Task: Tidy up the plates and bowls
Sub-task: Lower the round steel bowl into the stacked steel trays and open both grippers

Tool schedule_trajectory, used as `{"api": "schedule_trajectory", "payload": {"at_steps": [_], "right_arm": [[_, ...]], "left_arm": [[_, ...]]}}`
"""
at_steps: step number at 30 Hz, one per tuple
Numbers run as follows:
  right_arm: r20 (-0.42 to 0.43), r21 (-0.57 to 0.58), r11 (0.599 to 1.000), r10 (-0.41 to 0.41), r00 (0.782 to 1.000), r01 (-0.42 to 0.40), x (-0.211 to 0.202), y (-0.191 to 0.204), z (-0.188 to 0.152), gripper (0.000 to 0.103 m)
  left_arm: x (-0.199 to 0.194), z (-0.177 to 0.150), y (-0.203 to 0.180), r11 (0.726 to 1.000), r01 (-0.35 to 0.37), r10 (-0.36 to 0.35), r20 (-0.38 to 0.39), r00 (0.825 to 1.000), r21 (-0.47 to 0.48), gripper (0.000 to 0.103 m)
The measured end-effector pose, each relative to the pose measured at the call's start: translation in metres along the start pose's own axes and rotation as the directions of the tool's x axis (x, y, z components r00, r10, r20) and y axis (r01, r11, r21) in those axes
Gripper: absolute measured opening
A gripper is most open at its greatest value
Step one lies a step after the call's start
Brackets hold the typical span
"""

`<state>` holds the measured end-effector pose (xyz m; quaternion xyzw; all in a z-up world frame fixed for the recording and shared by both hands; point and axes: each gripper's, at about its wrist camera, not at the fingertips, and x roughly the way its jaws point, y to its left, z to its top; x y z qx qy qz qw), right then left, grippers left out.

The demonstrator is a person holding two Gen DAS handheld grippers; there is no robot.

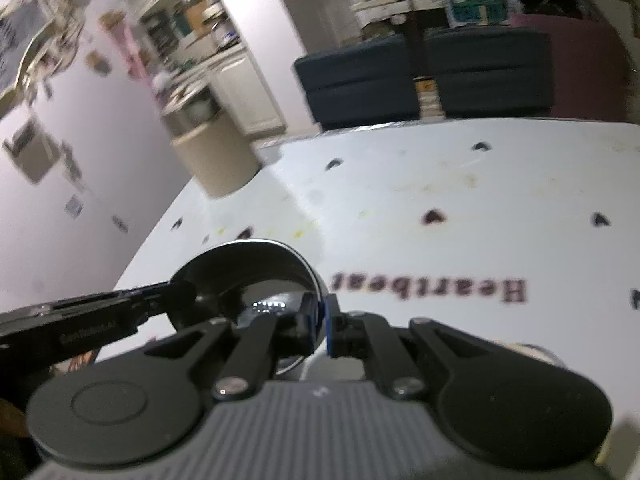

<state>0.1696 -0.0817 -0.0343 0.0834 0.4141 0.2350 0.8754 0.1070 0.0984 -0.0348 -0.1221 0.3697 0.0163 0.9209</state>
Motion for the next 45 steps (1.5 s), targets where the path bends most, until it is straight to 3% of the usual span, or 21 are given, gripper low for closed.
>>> {"api": "schedule_trajectory", "payload": {"at_steps": [9, 12, 17, 29, 36, 45], "right_arm": [[-0.075, -0.043, 0.998, 0.049, 0.996, -0.053, 0.045, 0.031, 0.005, 0.004], [-0.104, -0.06, 0.997, 0.049, 0.993, -0.055, 0.057, 0.038, 0.002, 0.004], [-0.152, -0.097, 0.994, 0.033, 0.988, -0.048, 0.076, 0.049, 0.0, 0.004], [-0.193, -0.128, 0.991, 0.007, 0.981, -0.032, 0.107, 0.064, -0.002, 0.005], [-0.189, -0.163, 0.987, -0.041, 0.981, 0.01, 0.115, 0.071, -0.005, 0.006], [-0.206, -0.134, 0.991, -0.044, 0.978, 0.016, 0.125, 0.072, -0.008, 0.008]], "left_arm": [[-0.011, -0.016, 0.048, 0.994, -0.029, 0.027, -0.021, 0.999, -0.107, 0.009], [-0.006, -0.02, 0.055, 0.991, -0.056, 0.048, -0.062, 0.997, -0.124, 0.009], [0.002, -0.026, 0.061, 0.99, -0.095, 0.082, -0.118, 0.99, -0.106, 0.009], [0.011, -0.036, 0.07, 0.992, -0.1, 0.085, -0.176, 0.981, -0.08, 0.01], [0.013, -0.038, 0.068, 0.993, -0.101, 0.089, -0.189, 0.978, -0.055, 0.01], [0.017, -0.04, 0.071, 0.994, -0.094, 0.082, -0.208, 0.975, -0.051, 0.01]]}}
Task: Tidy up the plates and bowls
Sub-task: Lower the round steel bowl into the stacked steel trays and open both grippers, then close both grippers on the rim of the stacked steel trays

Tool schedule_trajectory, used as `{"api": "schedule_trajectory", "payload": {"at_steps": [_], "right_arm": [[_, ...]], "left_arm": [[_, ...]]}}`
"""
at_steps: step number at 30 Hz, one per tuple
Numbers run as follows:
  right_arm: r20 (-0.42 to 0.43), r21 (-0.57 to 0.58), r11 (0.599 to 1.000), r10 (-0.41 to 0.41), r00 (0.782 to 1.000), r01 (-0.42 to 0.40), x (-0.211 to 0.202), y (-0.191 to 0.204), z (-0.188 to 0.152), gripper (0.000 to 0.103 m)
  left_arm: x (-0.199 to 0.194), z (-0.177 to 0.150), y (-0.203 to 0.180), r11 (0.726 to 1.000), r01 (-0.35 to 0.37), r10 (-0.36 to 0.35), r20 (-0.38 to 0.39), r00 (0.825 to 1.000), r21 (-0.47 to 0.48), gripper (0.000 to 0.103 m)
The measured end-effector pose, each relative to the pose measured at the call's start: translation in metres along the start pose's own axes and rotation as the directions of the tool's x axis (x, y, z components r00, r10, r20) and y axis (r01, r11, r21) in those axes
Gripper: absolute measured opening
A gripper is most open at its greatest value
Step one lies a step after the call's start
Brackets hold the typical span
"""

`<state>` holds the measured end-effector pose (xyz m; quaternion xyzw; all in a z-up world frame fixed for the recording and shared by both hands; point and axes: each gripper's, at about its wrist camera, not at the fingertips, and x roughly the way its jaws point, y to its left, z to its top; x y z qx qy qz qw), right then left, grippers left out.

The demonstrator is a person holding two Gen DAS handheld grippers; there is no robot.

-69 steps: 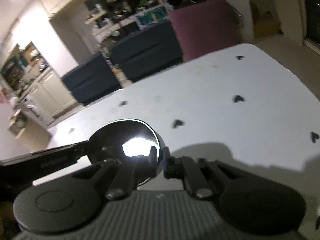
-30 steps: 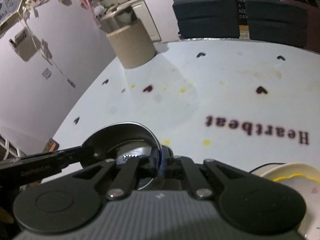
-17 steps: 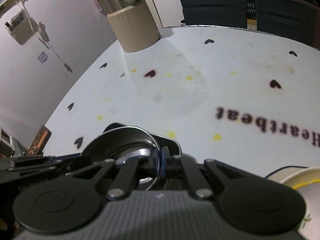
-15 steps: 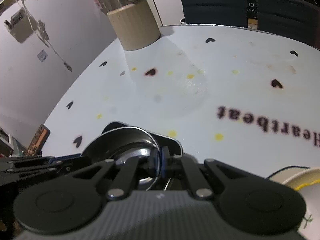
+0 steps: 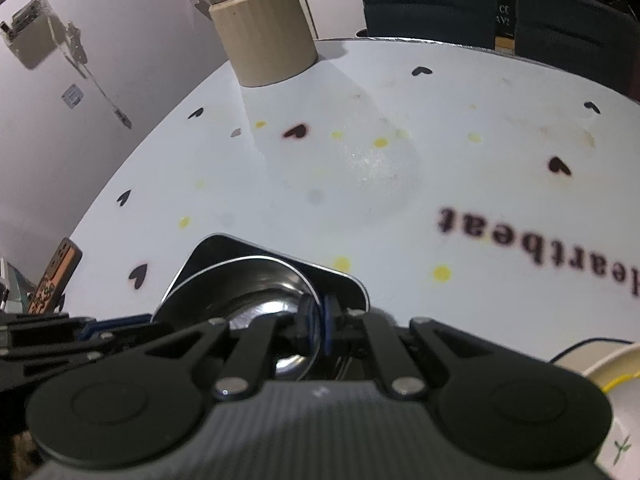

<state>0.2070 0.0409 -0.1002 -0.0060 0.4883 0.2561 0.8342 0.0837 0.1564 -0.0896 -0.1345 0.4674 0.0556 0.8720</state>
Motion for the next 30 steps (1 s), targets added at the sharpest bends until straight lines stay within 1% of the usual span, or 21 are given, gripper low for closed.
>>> {"api": "schedule_trajectory", "payload": {"at_steps": [5, 7, 8, 9, 10, 11, 12, 13, 15, 17, 19, 23, 24, 27, 30], "right_arm": [[0.013, 0.028, 1.0, 0.002, 1.0, -0.002, -0.003, -0.004, 0.004, 0.012], [0.019, 0.041, 0.999, 0.009, 1.0, -0.009, -0.005, -0.006, 0.005, 0.013], [0.021, 0.049, 0.999, 0.014, 1.0, -0.015, -0.007, -0.008, 0.006, 0.014], [0.023, 0.056, 0.998, 0.02, 1.0, -0.022, -0.009, -0.009, 0.006, 0.017], [0.027, 0.063, 0.997, 0.034, 0.999, -0.036, -0.012, -0.01, 0.007, 0.025], [0.035, 0.068, 0.997, 0.045, 0.998, -0.047, -0.016, -0.01, 0.007, 0.029], [0.046, 0.071, 0.996, 0.047, 0.998, -0.051, -0.02, -0.011, 0.008, 0.037], [0.056, 0.07, 0.996, 0.049, 0.997, -0.053, -0.024, -0.011, 0.008, 0.039], [0.077, 0.076, 0.995, 0.051, 0.996, -0.057, -0.035, -0.014, 0.009, 0.039], [0.09, 0.104, 0.994, 0.032, 0.995, -0.041, -0.045, -0.018, 0.006, 0.039], [0.096, 0.14, 0.99, 0.019, 0.995, -0.032, -0.053, -0.025, 0.003, 0.039], [0.084, 0.231, 0.972, 0.023, 0.996, -0.042, -0.062, -0.04, -0.009, 0.038], [0.081, 0.245, 0.969, 0.026, 0.996, -0.045, -0.063, -0.042, -0.012, 0.035], [0.067, 0.269, 0.962, 0.032, 0.997, -0.049, -0.062, -0.043, -0.021, 0.031], [0.038, 0.261, 0.963, 0.05, 0.998, -0.058, -0.057, -0.037, -0.028, 0.028]], "left_arm": [[-0.001, 0.001, 0.002, 1.0, -0.001, 0.001, 0.009, 1.0, -0.012, 0.01], [-0.002, 0.001, 0.004, 1.0, 0.002, -0.001, 0.014, 1.0, -0.021, 0.014], [-0.003, 0.001, 0.005, 1.0, 0.007, -0.006, 0.017, 1.0, -0.026, 0.014], [-0.004, 0.001, 0.005, 0.999, 0.01, -0.009, 0.02, 1.0, -0.03, 0.014], [-0.006, 0.002, 0.006, 0.999, 0.011, -0.01, 0.026, 1.0, -0.033, 0.015], [-0.008, 0.002, 0.006, 0.999, 0.012, -0.01, 0.037, 0.999, -0.035, 0.018], [-0.01, 0.003, 0.007, 0.999, 0.015, -0.014, 0.049, 0.999, -0.035, 0.023], [-0.014, 0.003, 0.007, 0.999, 0.029, -0.026, 0.07, 0.997, -0.034, 0.026], [-0.022, 0.007, 0.007, 0.998, 0.053, -0.05, 0.113, 0.992, -0.025, 0.039], [-0.026, 0.012, 0.008, 0.998, 0.062, -0.059, 0.144, 0.988, -0.017, 0.044], [-0.025, 0.018, 0.011, 0.998, 0.055, -0.053, 0.146, 0.988, -0.011, 0.044], [-0.017, 0.03, 0.014, 0.999, 0.031, -0.033, 0.127, 0.991, 0.018, 0.044], [-0.015, 0.033, 0.014, 0.999, 0.028, -0.032, 0.118, 0.993, 0.032, 0.044], [-0.005, 0.036, 0.015, 0.997, 0.027, -0.032, 0.086, 0.996, 0.066, 0.043], [0.005, 0.037, 0.013, 0.995, 0.036, -0.04, 0.039, 0.998, 0.092, 0.042]]}}
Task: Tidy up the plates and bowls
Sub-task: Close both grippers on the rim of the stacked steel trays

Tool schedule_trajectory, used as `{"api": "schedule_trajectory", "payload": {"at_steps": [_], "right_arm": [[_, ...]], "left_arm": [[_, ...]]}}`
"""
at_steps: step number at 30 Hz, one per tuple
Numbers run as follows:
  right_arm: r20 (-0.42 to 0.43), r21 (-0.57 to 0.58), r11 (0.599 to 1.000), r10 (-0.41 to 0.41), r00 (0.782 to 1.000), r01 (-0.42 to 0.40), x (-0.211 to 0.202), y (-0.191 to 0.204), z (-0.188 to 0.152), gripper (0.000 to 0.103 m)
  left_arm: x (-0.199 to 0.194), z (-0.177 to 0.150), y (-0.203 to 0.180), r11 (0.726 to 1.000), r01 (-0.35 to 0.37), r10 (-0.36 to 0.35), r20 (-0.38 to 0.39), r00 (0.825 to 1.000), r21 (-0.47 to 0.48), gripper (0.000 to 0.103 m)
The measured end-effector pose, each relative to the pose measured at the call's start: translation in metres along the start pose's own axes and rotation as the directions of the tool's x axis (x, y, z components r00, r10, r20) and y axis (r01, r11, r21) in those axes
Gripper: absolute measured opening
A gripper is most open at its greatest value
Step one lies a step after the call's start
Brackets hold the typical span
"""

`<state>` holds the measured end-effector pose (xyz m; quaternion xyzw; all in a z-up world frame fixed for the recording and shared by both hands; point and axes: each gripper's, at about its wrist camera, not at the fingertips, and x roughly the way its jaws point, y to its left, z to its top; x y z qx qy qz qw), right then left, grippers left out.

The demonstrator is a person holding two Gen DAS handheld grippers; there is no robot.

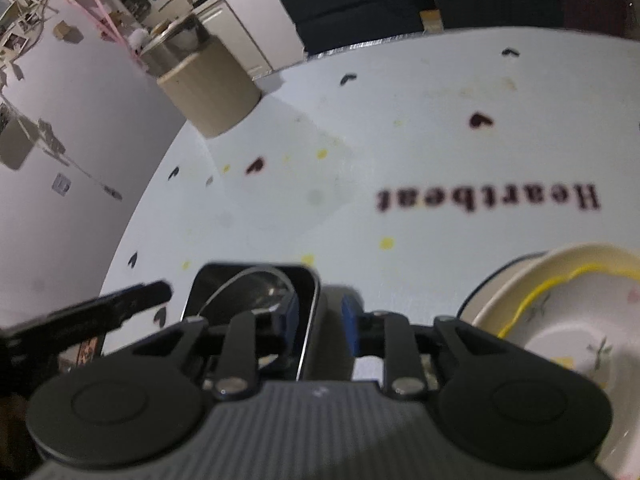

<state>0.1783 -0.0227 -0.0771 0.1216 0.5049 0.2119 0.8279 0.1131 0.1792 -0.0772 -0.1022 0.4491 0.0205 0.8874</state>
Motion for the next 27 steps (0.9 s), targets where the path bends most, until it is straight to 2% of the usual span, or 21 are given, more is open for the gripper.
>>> {"api": "schedule_trajectory", "payload": {"at_steps": [3, 8, 11, 15, 20, 27], "right_arm": [[-0.046, -0.054, 0.998, -0.038, 0.998, 0.035, 0.009, 0.009, -0.007, 0.022], [-0.087, -0.076, 0.996, -0.049, 0.995, 0.043, 0.021, 0.014, -0.009, 0.021], [-0.09, -0.068, 0.997, -0.05, 0.995, 0.044, 0.024, 0.015, -0.009, 0.021], [-0.077, -0.032, 0.999, -0.033, 0.996, 0.031, 0.027, 0.011, -0.005, 0.014], [-0.06, -0.013, 1.0, -0.024, 0.998, 0.024, 0.031, 0.012, -0.005, 0.01], [-0.063, 0.008, 1.0, -0.025, 0.998, 0.025, 0.031, 0.01, -0.007, 0.01]], "left_arm": [[0.007, 0.0, -0.001, 0.999, -0.015, 0.016, -0.027, 1.0, 0.031, 0.042], [0.017, 0.001, 0.003, 0.999, -0.021, 0.024, -0.06, 0.998, 0.045, 0.042], [0.023, 0.003, 0.003, 0.998, -0.025, 0.029, -0.079, 0.996, 0.057, 0.041], [0.032, 0.002, 0.004, 0.998, -0.017, 0.024, -0.118, 0.993, 0.063, 0.029], [0.038, 0.001, 0.002, 0.997, -0.006, 0.018, -0.14, 0.99, 0.08, 0.021], [0.043, 0.001, 0.004, 0.997, 0.001, 0.012, -0.156, 0.988, 0.082, 0.02]]}}
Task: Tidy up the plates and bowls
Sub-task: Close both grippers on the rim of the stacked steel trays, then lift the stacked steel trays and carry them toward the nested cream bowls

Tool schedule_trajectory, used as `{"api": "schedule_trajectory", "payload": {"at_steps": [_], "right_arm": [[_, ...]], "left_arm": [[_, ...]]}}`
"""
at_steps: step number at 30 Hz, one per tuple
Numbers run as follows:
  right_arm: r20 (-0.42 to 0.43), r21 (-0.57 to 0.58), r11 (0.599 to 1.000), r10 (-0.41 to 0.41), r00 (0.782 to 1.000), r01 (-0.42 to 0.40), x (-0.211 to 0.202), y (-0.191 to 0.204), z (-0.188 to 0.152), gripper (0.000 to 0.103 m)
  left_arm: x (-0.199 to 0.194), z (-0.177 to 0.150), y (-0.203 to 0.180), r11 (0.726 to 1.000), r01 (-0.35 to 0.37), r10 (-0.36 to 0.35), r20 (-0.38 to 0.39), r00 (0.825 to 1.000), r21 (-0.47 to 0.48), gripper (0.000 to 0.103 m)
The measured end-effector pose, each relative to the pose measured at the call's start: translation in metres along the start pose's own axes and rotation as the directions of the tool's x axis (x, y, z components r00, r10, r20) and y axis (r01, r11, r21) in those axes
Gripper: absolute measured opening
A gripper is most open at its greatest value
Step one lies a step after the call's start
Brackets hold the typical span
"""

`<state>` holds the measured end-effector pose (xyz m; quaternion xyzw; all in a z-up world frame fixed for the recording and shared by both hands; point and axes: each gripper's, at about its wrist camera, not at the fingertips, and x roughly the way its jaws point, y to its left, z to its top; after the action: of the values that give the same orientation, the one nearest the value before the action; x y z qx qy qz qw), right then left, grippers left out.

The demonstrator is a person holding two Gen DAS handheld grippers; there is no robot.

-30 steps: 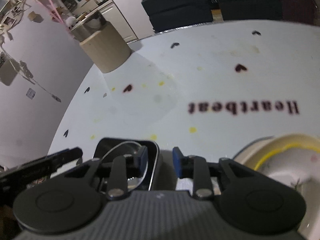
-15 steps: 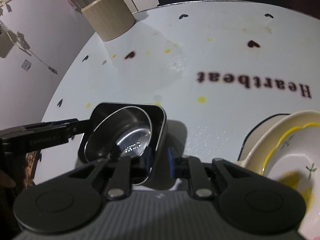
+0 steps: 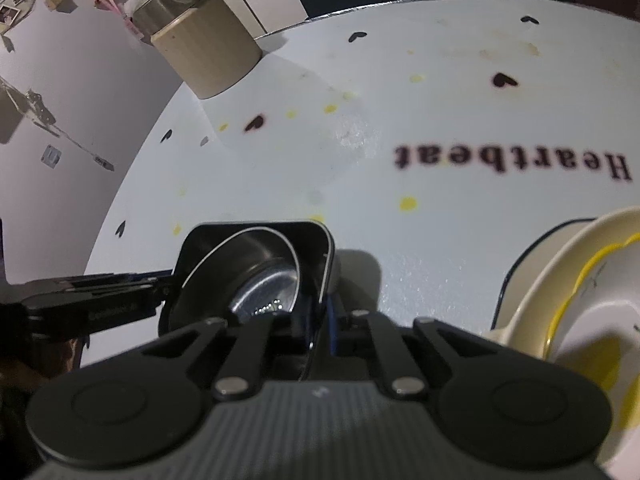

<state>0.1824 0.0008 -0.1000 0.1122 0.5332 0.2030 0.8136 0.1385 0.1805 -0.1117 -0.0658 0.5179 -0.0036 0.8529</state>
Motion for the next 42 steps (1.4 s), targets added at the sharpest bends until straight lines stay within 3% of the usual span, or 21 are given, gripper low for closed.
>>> {"api": "schedule_trajectory", "payload": {"at_steps": [11, 22, 30, 42], "right_arm": [[0.007, 0.028, 1.0, 0.002, 1.0, -0.003, -0.001, -0.001, -0.001, 0.01], [0.007, 0.042, 0.999, 0.01, 1.0, -0.01, -0.003, -0.003, 0.001, 0.009], [0.017, 0.045, 0.999, 0.025, 1.0, -0.025, -0.005, -0.004, 0.001, 0.008], [0.092, 0.078, 0.994, 0.066, 0.994, -0.073, -0.027, -0.013, 0.01, 0.008]], "left_arm": [[0.001, 0.003, 0.011, 0.99, 0.12, -0.12, 0.005, 0.993, -0.07, 0.01], [0.002, 0.001, 0.018, 0.984, 0.148, -0.15, -0.01, 0.989, -0.1, 0.009], [-0.002, -0.001, 0.015, 0.987, 0.125, -0.127, -0.008, 0.992, -0.103, 0.008], [-0.032, -0.001, 0.013, 0.965, 0.199, -0.183, 0.105, 0.978, -0.169, 0.008]]}}
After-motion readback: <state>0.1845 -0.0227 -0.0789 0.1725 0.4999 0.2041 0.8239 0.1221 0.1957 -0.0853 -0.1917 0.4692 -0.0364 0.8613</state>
